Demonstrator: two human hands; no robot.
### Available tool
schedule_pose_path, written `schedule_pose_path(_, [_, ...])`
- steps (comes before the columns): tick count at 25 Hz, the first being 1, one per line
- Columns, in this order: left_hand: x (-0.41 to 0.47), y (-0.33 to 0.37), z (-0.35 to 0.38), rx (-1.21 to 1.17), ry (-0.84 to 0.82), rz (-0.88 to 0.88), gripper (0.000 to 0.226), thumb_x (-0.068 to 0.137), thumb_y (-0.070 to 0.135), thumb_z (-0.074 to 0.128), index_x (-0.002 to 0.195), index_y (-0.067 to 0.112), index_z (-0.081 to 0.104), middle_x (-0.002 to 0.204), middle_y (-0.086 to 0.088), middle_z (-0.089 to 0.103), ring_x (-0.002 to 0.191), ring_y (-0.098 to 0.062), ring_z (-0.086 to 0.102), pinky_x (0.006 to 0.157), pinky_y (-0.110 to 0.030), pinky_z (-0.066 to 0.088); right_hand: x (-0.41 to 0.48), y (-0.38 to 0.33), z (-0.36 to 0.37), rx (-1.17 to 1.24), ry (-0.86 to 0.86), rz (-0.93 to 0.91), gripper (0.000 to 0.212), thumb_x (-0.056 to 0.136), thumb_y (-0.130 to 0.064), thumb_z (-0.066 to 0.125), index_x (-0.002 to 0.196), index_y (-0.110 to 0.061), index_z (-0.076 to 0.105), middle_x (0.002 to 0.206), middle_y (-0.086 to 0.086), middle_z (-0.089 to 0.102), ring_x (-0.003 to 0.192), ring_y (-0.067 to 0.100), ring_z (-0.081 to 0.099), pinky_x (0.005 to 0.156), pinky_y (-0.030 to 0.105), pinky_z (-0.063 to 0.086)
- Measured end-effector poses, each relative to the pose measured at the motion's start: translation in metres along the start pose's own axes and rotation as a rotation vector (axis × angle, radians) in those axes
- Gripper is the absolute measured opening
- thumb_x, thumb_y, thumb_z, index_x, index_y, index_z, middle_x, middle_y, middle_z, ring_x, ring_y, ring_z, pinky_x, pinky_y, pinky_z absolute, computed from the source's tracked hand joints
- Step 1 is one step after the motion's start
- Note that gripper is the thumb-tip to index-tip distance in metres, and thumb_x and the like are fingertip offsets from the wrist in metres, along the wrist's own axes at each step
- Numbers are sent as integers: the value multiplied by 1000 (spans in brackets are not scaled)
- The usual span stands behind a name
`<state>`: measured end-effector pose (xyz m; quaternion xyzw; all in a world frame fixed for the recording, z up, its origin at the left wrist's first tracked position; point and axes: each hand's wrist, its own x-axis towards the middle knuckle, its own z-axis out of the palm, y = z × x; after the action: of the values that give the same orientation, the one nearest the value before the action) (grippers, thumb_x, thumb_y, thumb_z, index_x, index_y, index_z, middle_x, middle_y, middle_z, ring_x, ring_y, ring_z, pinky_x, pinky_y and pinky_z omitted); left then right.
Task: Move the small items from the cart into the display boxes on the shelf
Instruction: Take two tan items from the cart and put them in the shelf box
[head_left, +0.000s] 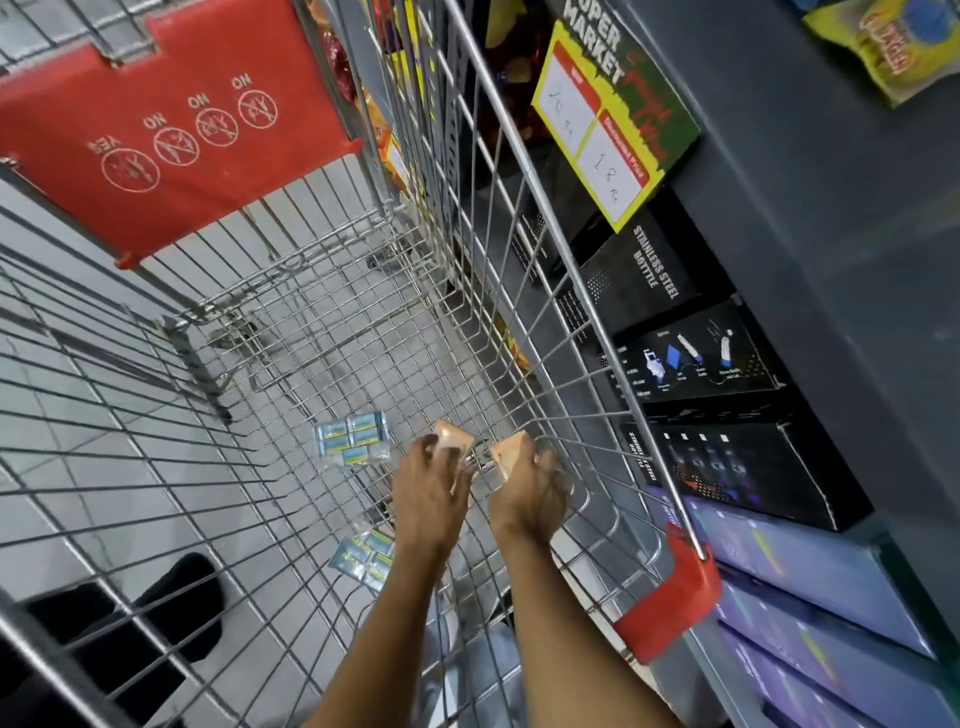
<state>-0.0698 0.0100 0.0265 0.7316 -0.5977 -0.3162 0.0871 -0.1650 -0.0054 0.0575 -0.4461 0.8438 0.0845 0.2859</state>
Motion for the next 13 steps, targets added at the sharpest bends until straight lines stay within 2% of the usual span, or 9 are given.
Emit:
schedule_pose_path(3, [8,-8,-5,35,-46,-7,60,79,32,69,129,12,45,136,-20,43,117,-34,47,95,-46,44,-4,-1,0,61,31,58,65,78,-15,67,134,-16,35,132,11,47,110,27,49,80,32,43])
schedule_pose_path(6, [12,-14,-3,39,-114,6,75,73,27,74,135,8,35,123,-21,54,102,-34,55,85,-44,49,-8,-9,3,211,84,133,59,77,-17,67,129,-12,38,129,14,48,106,27,51,75,31,44])
schedule_pose_path(10, [11,-15,-2,-34,46,-58,71,74,30,71,131,3,36,109,-24,58,91,-36,56,72,-43,53,-8,-15,14,291,65,71,59,78,-15,67,129,-10,38,128,15,48,105,29,54,78,36,49])
schedule_pose_path(13, [16,-16,-4,-78,83,-132,68,78,32,66,130,2,35,112,-26,53,96,-37,52,76,-46,51,-7,-18,23,204,57,-74,60,81,-15,66,133,-12,37,132,12,46,110,28,53,85,37,48])
